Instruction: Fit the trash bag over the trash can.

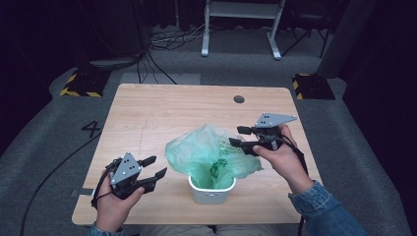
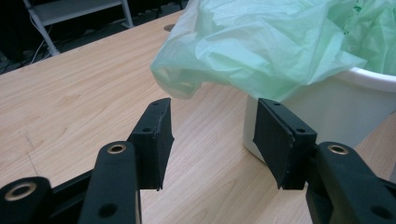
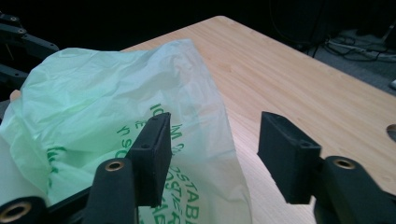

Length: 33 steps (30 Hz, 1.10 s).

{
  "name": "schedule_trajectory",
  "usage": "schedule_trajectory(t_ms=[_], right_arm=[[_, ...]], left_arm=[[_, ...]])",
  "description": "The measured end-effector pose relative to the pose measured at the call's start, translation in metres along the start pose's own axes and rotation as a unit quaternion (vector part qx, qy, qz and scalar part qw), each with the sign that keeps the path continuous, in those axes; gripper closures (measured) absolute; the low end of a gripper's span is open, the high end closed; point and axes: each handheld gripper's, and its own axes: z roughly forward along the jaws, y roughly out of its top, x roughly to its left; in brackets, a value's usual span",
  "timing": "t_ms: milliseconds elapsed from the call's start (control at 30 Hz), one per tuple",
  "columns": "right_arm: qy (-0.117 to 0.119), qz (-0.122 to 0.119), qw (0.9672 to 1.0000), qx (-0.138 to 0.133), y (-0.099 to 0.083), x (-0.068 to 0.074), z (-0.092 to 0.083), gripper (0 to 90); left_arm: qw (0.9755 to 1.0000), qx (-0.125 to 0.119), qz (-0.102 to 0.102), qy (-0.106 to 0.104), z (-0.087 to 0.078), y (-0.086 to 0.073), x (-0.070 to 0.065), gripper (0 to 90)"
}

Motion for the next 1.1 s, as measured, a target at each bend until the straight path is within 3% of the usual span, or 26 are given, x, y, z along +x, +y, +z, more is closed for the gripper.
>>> schedule_trajectory(t_ms=[133, 233, 500, 733, 1100], right_arm=[[0.030, -0.005, 0.9993, 0.021, 0.002, 0.003, 0.005, 81.2], [0.033, -0.023, 0.9991, 0.016, 0.006, 0.010, 0.004, 89.6], [0.025, -0.073, 0.9969, -0.014, 0.020, 0.034, -0.008, 90.0], [0.057, -0.121, 0.9907, -0.025, 0.026, 0.067, -0.018, 90.0], [0.099, -0.159, 0.9819, -0.027, 0.027, 0.101, -0.019, 90.0]], left_arm=[[1.0000, 0.000, -0.001, -0.003, 0.001, 0.000, 0.000, 46.8], [1.0000, -0.001, -0.001, -0.005, 0.001, 0.001, -0.001, 46.9], [0.9999, -0.013, 0.003, -0.006, -0.005, 0.007, -0.003, 46.3], [0.9996, -0.027, 0.004, -0.010, -0.006, 0.014, -0.007, 41.6], [0.9975, -0.035, 0.041, -0.046, 0.003, 0.037, -0.026, 35.9]])
